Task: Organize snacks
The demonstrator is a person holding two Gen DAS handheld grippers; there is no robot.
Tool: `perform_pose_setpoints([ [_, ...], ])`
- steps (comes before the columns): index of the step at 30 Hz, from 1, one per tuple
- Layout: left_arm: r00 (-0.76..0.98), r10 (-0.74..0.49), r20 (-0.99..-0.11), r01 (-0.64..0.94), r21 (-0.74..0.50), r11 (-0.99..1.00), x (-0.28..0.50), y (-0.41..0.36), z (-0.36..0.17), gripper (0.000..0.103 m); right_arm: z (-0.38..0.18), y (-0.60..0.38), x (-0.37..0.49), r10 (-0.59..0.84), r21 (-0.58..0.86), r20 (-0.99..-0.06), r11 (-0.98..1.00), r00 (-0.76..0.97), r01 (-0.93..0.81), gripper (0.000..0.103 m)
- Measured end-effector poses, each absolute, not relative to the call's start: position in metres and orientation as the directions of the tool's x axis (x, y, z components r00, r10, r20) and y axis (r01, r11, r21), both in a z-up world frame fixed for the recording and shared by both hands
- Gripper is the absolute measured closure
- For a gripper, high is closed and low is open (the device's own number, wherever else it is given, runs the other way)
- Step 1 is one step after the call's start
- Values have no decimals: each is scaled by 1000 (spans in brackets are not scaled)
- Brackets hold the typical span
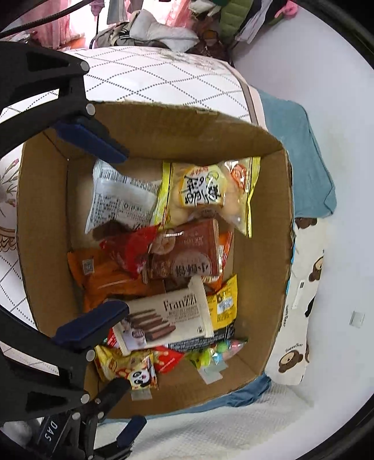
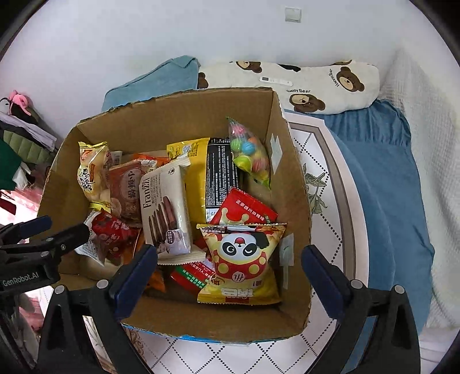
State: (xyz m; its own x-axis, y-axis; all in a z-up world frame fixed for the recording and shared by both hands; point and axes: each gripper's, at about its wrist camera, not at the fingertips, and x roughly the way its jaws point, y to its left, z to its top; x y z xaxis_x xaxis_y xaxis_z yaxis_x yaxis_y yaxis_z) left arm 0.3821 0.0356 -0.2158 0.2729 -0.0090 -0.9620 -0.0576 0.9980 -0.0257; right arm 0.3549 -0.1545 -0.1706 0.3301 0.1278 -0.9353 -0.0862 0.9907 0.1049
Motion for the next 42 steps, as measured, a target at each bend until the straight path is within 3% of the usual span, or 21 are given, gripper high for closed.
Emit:
perform_pose_setpoints([
  [20,365,-8,-931,-92,-45,995,352,36,-184,5,-136,-151,331,117,88,-904,992,412,-89,1],
  [42,621,23,-784,-82,-36,996,196,22,-73,5,-14,-163,165,139,79,-752,990,645,-120,0],
])
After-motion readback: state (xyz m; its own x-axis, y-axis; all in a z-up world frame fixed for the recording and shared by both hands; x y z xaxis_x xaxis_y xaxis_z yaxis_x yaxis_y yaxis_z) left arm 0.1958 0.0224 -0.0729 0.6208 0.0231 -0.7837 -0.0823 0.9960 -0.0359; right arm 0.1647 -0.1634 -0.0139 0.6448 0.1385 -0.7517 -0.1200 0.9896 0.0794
